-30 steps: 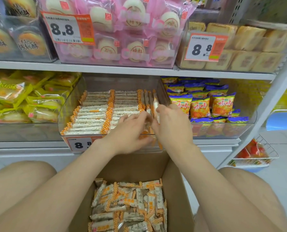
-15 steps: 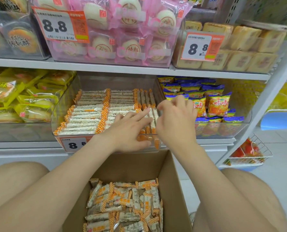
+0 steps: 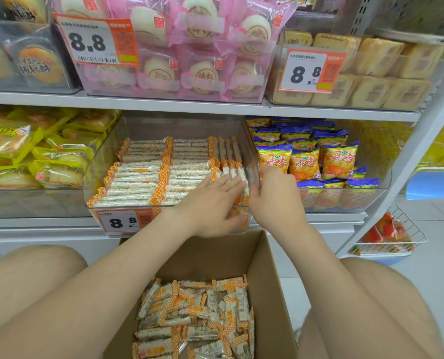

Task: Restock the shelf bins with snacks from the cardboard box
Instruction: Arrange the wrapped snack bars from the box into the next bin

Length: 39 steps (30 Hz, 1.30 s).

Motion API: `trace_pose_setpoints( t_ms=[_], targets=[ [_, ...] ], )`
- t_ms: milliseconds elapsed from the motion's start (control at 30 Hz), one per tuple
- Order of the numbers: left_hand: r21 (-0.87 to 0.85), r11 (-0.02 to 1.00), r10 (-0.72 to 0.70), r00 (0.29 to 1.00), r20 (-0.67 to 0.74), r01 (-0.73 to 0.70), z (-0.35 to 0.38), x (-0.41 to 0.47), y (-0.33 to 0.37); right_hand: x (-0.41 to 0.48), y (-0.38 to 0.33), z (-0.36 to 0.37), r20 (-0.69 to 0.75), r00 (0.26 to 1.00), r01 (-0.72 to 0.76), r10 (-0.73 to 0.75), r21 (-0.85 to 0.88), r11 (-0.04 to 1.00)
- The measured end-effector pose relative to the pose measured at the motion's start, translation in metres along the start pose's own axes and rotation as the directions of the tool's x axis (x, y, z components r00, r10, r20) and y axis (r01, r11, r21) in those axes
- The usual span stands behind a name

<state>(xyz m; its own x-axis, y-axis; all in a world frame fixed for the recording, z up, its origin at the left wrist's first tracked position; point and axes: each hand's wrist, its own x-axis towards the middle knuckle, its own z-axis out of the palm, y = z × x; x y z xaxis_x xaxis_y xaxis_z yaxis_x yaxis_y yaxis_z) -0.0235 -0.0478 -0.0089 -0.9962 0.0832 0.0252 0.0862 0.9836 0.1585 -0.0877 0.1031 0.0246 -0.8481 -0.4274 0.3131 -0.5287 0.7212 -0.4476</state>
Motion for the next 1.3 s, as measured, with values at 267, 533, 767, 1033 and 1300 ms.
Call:
trace_pose_setpoints(
  t_ms=[267, 533, 767, 1033, 1300],
  targets=[
    [0.000, 0.944, -0.329, 0.944, 0.012, 0.329, -0.027, -0.064, -0.038, -0.014, -0.021, -0.009, -0.033, 0.981, 0.188, -0.191, -0.063, 0.980],
    [0.114, 0.910, -0.408, 0.910, 0.073, 0.399, -0.018, -0.086, -0.051, -0.032, -0.035, 0.017, 0.341, 0.887, 0.415, -0.311, -0.293, 0.862],
    [0.050, 0.911, -0.413, 0.903, 0.114, 0.410, -0.016, -0.092, -0.044, -0.035, -0.031, 0.023, 0.225, 0.941, 0.314, -0.252, -0.309, 0.898],
    [-0.030, 0.907, -0.417, 0.906, 0.075, 0.421, -0.037, -0.087, -0.056, -0.019, -0.047, 0.039, 0.119, 0.932, 0.359, -0.342, -0.175, 0.917],
    [-0.033, 0.824, -0.564, 0.825, 0.031, 0.565, -0.030, -0.061, -0.109, 0.052, -0.068, 0.082, 0.479, 0.830, 0.411, -0.286, -0.180, 0.894]
  ],
)
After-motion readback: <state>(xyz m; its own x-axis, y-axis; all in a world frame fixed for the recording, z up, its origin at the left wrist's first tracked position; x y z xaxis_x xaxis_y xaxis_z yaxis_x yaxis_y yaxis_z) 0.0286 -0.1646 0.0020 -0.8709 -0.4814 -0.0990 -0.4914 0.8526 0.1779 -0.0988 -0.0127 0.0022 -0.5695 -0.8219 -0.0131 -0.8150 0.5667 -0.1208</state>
